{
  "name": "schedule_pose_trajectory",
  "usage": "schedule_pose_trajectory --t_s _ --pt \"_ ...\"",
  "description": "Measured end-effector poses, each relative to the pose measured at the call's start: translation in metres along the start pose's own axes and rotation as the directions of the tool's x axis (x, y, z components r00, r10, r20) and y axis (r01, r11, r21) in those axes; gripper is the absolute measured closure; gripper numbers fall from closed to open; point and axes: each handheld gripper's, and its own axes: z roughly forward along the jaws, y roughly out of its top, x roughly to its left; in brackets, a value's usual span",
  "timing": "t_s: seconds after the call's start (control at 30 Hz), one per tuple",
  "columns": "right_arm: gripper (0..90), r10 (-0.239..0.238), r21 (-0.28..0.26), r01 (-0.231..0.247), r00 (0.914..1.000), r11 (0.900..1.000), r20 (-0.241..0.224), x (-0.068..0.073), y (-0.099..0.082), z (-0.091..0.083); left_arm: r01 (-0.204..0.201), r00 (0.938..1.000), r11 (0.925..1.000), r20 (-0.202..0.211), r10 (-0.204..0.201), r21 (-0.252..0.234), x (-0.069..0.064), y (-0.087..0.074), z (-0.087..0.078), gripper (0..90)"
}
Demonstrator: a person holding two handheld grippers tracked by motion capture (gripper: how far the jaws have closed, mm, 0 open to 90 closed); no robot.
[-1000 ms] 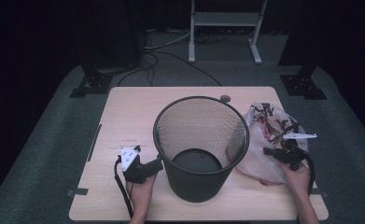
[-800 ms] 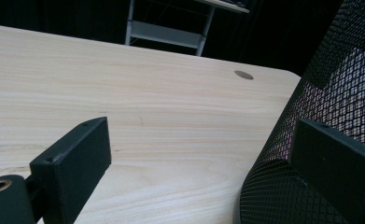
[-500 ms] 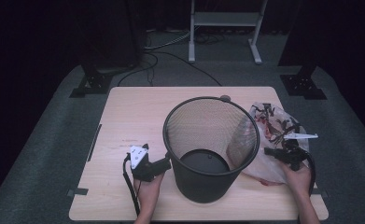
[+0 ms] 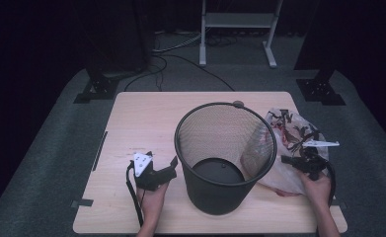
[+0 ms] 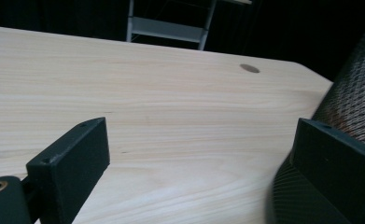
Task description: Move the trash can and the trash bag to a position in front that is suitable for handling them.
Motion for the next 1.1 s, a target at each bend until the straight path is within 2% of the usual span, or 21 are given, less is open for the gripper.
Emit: schedule_pose_trajectory --t_s 0.03,0.07,0.27,0.5,0.87,1.1 --pt "90.0 -0.002 -0.005 0.002 1.0000 1.0000 0.003 0.000 0.001 -0.002 0.000 1.0000 1.0000 0.000 0.000 0.000 0.000 0.000 0.000 3.5" --pt "90.0 0.001 -0.013 -0.001 1.0000 0.9999 -0.002 0.000 0.002 -0.004 -0.007 0.9998 1.0000 -0.017 0.007 0.005 0.008 0.000 -0.004 3.5" --pt "90.0 -0.003 -0.030 0.003 1.0000 0.9996 0.000 0.000 0.009 -0.016 -0.005 0.9980 1.0000 -0.063 0.004 -0.007 0.026 -0.001 -0.013 3.4" --pt "90.0 0.000 -0.056 0.000 1.0000 0.9984 0.002 -0.003 0.024 -0.034 0.011 0.9962 0.9999 -0.087 -0.010 0.005 0.044 -0.011 -0.020 3.4" --pt "90.0 0.003 -0.084 -0.001 0.9998 0.9965 0.019 -0.005 0.054 -0.064 0.029 0.9965 0.9995 -0.078 -0.030 -0.008 0.051 -0.011 -0.022 3.4" --pt "90.0 0.014 -0.120 -0.013 0.9999 0.9927 0.002 -0.008 0.074 -0.083 0.033 0.9960 0.9993 -0.082 -0.035 -0.019 0.056 -0.010 -0.026 3.4"
